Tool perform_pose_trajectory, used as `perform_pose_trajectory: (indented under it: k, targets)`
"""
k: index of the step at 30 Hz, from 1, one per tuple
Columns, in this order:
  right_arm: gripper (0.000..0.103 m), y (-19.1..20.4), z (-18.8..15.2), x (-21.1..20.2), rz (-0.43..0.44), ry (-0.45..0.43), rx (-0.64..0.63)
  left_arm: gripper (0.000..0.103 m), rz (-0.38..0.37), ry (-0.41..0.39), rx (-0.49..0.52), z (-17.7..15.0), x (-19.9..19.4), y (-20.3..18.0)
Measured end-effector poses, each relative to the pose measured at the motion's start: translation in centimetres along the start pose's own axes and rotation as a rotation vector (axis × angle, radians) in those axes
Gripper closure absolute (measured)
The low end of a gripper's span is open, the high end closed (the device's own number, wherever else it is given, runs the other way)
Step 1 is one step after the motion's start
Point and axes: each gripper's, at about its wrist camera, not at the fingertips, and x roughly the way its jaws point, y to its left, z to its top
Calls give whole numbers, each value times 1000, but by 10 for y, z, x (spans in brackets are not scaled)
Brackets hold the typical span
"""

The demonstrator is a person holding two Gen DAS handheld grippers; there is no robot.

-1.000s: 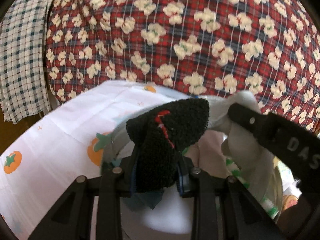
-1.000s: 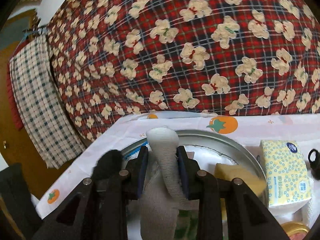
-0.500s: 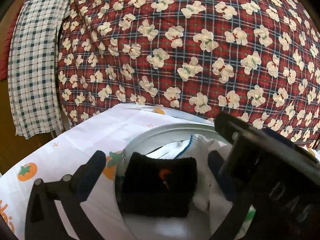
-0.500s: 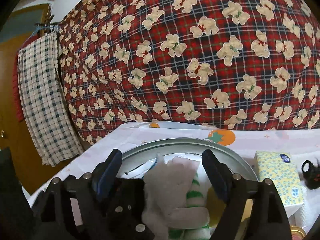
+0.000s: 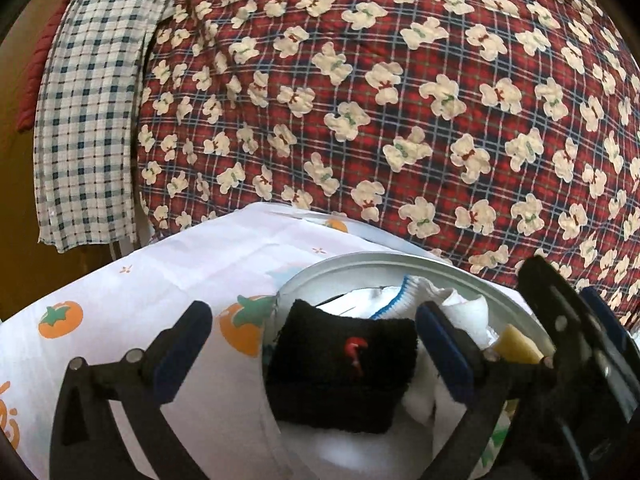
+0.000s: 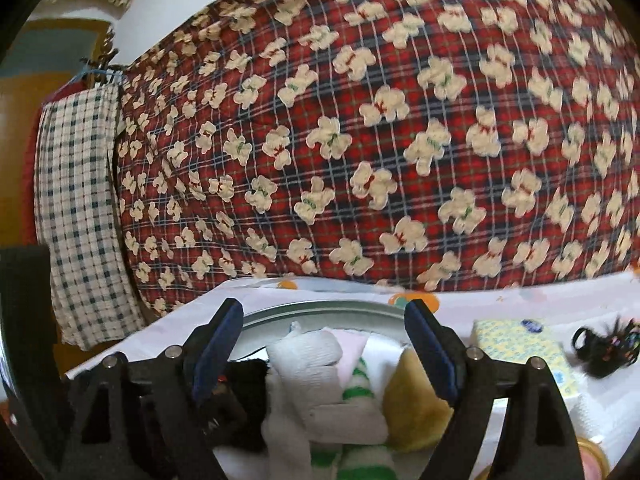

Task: Organize soft objects
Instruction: 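Raise both grippers from the tin and move toward the black beaded hair tie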

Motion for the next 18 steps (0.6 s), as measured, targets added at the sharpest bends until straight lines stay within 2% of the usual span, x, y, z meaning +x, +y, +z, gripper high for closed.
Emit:
perform_pose_trajectory:
  k: [7,18]
  targets:
    - [18,-5,-3,-12,6,-20,0,0,15,-22,14,-1,-5,-1]
    - [18,-12,-7,-30,17,-19,-1,0,73,-105,93,-8,-32,-14]
